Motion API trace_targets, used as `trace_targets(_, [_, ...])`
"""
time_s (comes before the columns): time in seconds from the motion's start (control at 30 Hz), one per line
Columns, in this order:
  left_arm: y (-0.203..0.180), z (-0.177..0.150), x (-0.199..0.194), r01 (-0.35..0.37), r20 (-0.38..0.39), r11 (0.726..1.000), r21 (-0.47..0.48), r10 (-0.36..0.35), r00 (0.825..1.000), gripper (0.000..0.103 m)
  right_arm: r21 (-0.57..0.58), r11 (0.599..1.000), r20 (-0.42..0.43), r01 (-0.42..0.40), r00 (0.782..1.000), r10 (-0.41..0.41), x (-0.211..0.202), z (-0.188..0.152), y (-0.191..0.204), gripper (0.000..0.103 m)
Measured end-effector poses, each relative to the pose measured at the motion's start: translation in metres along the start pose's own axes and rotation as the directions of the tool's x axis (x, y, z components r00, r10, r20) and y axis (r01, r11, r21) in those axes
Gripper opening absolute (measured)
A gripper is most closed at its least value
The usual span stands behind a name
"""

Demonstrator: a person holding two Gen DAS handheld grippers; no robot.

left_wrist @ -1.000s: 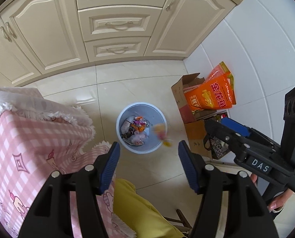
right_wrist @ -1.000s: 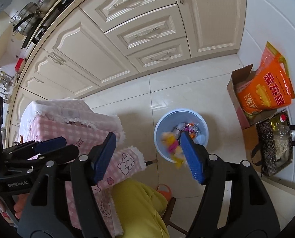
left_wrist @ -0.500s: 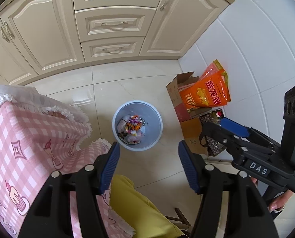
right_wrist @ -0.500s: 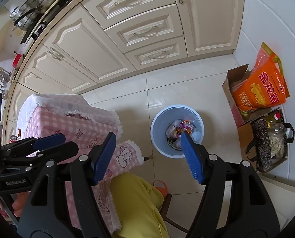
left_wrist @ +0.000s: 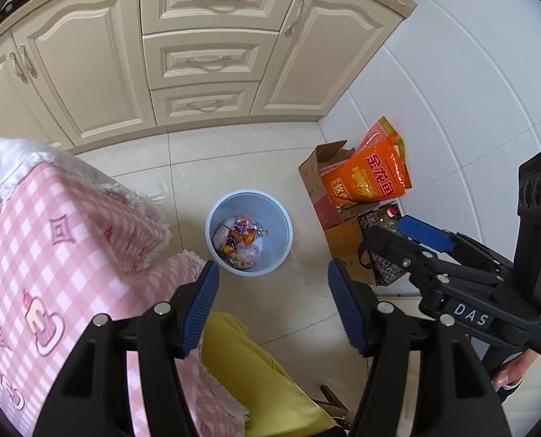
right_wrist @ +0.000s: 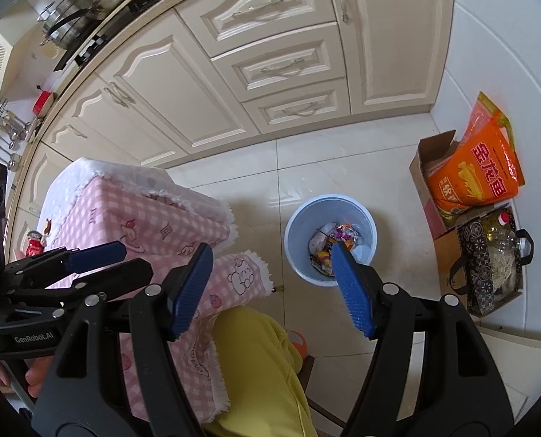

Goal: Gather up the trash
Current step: 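Move both open tools back over the cup and can on the table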

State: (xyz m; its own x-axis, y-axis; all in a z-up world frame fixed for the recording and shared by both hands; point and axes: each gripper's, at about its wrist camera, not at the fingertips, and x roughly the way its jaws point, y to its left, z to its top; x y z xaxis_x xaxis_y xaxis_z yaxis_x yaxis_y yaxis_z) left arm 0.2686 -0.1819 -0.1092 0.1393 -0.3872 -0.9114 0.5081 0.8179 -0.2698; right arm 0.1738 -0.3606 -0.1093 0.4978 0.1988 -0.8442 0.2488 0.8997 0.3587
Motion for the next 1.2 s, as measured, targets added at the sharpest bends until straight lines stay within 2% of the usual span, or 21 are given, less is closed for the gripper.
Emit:
trace_targets(0.3, [0.017,-0.029,-0.041,-0.007,0.073,1.000,-0.025,0.008,0.997,0.063,-0.085,0.996,0.028,-0.022,0.999,0.024,-0.018,-0.018,0.049,0.067])
trace_targets(0.63, [0.056,-0.069,-0.091,-0.028,0.165,0.996,-0.085,0.041,0.985,0.064,-0.191,0.980,0.031,-0.058,0.997,0.065,-0.024,-0.035,0.114,0.067])
trace_targets(0.9, [0.104,-0.104,-0.130,-0.047,0.227,0.985,-0.167,0.084,0.970,0.065,-0.289,0.953,0.005,-0.095,0.995,0.100,-0.016,-0.047,0.178,0.070])
trace_targets(1.2, [0.182,-0.147,-0.168,-0.064,0.278,0.949,-0.310,0.154,0.948,0.068,-0.380,0.912,-0.072,-0.153,0.988,0.135,0.012,-0.059,0.258,0.072])
